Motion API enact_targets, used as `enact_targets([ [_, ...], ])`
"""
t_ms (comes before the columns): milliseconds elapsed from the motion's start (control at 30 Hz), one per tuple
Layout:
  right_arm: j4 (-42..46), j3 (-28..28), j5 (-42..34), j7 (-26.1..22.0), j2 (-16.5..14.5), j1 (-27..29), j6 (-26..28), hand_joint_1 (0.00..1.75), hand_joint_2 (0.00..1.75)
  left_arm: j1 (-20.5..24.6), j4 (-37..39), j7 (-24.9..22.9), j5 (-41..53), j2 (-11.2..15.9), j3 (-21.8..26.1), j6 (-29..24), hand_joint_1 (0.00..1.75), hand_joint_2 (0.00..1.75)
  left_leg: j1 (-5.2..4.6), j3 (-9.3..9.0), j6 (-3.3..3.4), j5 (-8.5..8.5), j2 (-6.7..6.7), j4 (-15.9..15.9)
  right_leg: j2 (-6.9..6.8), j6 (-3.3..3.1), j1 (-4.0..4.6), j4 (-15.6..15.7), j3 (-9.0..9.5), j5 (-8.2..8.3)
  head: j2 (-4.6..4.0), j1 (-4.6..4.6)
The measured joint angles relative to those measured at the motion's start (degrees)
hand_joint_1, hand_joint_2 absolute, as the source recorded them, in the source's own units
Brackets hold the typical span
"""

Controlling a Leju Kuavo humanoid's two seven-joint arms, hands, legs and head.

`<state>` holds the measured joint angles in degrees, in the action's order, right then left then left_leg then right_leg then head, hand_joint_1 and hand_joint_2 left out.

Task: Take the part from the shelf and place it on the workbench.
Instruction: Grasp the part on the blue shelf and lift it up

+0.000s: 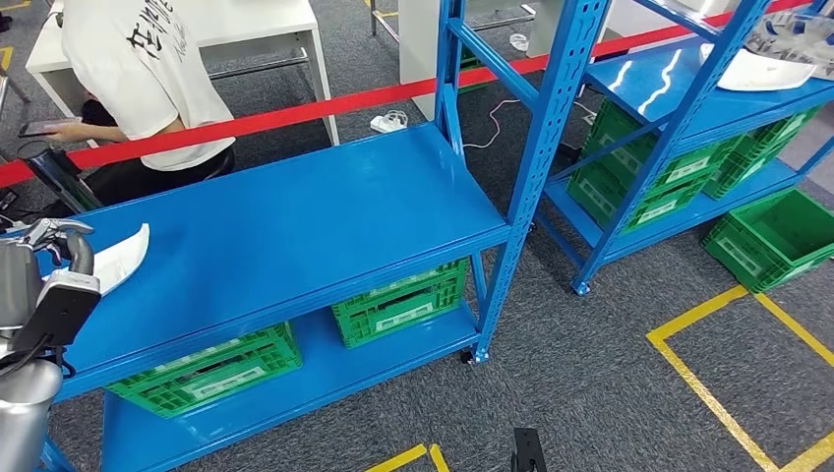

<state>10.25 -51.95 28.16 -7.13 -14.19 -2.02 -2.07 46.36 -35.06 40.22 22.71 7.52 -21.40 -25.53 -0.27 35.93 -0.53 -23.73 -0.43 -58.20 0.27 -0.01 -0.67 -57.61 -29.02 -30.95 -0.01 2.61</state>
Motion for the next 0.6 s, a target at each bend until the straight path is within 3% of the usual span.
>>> enact_targets([
  [33,0.0,0.0,0.1,0.0,0.0,0.0,0.0,0.0,0.0,0.0,0.0,0.0,-0.1,0.0,-0.4,-0.9,0.0,1.75,0.0,0.0,0.0,0.0,0.0,0.0,0.0,0.0,0.0,0.0,0.01,0.0,0.0,0.0],
  [100,0.0,0.0,0.3,-0.1,0.0,0.0,0.0,0.0,0.0,0.0,0.1,0.0,-0.2,0.1,-1.1,-2.6,0.0,1.75,0.0,-0.01,0.0,0.0,-0.01,0.0,0.0,0.0,0.0,0.0,0.02,0.0,0.0,0.0],
  [233,0.0,0.0,0.4,-0.3,0.0,0.0,0.0,0.0,0.0,0.0,0.8,0.0,-0.7,0.2,-2.2,-4.6,0.0,0.0,0.0,-0.01,0.0,0.0,-0.01,0.0,0.0,0.0,0.0,0.0,0.03,0.0,0.0,0.0],
  [467,0.0,-0.1,0.1,-0.3,0.0,0.0,0.2,0.0,0.0,1.9,5.9,-2.3,3.6,0.3,-4.3,-7.7,0.0,0.0,0.01,-0.02,0.0,0.0,-0.01,0.0,0.0,0.0,0.0,0.0,0.01,0.0,-0.01,-0.01],
  [600,0.0,-0.2,0.2,0.0,0.0,0.0,0.2,0.0,0.0,4.0,9.6,-6.4,6.4,0.3,-6.0,-6.0,0.0,0.0,0.01,-0.03,0.0,0.0,0.0,0.0,0.0,0.0,0.0,0.0,0.02,0.0,0.01,0.0],
])
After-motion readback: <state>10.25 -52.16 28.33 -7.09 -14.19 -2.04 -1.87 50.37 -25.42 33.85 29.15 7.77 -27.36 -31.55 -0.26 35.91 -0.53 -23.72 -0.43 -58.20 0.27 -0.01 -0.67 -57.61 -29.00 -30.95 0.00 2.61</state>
